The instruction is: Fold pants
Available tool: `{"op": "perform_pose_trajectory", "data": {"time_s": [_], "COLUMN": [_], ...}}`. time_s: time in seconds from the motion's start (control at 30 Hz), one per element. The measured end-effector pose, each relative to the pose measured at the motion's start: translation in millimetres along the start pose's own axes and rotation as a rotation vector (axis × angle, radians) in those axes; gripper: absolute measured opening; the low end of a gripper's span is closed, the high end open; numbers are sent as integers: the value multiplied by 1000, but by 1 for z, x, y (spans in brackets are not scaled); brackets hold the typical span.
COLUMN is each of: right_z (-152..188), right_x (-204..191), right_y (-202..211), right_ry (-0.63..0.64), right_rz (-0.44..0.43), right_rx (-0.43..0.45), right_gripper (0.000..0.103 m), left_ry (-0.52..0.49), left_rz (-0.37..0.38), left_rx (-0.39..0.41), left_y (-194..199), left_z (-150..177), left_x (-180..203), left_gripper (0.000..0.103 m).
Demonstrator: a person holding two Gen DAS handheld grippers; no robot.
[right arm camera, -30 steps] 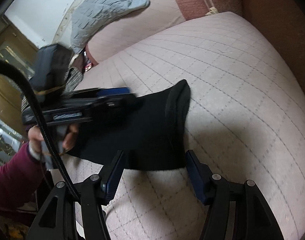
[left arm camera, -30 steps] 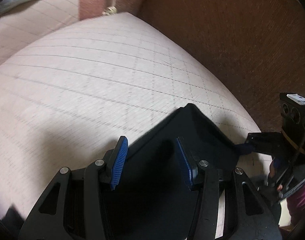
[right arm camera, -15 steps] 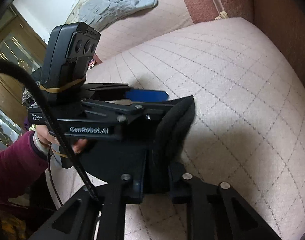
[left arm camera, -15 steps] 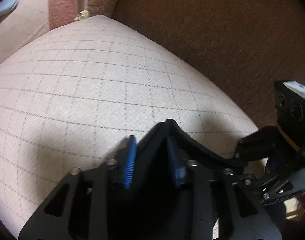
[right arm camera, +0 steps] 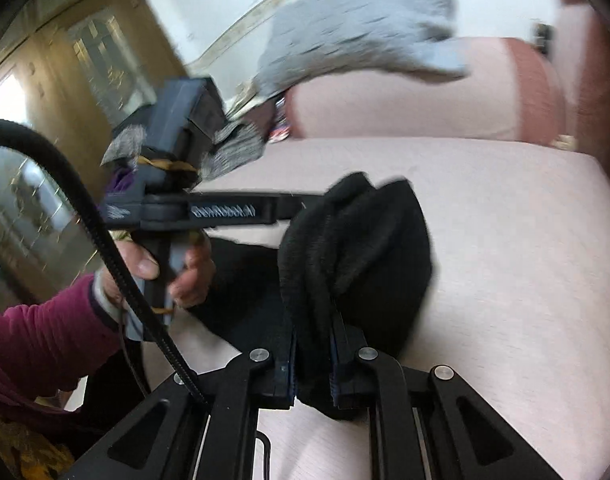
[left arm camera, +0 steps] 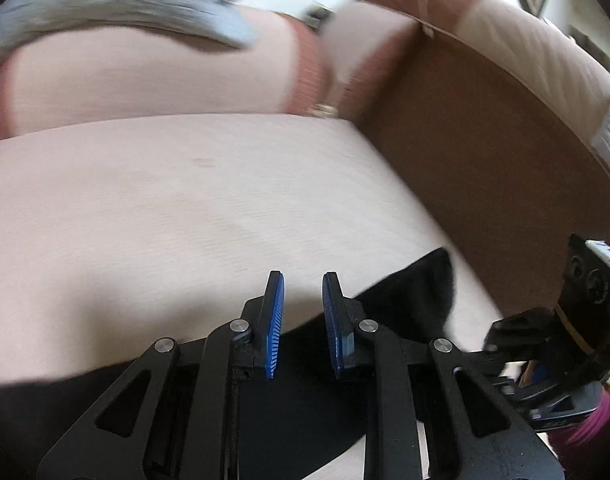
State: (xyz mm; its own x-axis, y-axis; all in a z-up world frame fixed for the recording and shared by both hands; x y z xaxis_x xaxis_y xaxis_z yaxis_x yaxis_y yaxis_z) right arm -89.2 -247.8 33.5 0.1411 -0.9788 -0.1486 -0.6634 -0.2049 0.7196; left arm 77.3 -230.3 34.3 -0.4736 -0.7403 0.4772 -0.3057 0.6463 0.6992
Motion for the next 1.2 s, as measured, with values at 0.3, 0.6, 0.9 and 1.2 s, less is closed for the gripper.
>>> {"op": "perform_pose_trajectory", "data": {"time_s": [0.3, 0.6, 0.9, 1.2], "right_z": [5, 22, 28, 15], "right_x": [-33, 39, 42, 17], "right_y": [-95, -19, -41, -43], "right_ry": [-162, -217, -147, -41], "right_rz": [-178, 173, 255, 267], "right_rx": [-43, 6, -65, -39], "right_gripper": [53, 56, 56, 56], "left_ry": [183, 229, 93, 84], "left_rz": [-117, -62, -211, -215], "left_rx": [-11, -67, -31, -12], "left_y": [39, 23, -9, 19], "left_z": [43, 86, 93, 76], "left_x": [-94, -60, -32, -52], "left_gripper": [19, 55, 44, 14]}}
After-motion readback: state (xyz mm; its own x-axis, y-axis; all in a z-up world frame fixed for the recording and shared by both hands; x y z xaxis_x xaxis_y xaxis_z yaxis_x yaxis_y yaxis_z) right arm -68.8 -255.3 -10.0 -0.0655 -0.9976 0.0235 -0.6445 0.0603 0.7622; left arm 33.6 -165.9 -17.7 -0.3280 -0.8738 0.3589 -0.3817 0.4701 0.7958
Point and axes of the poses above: each gripper's, at about its wrist camera, not at the fingertips, and y roughly against the way its jaws point, x to its right, z to its underside, the point moved 8 cm from there along -y, roughly the way its jaws point, and after that the axes turned 13 degrees about y, right-handed, at the moved point
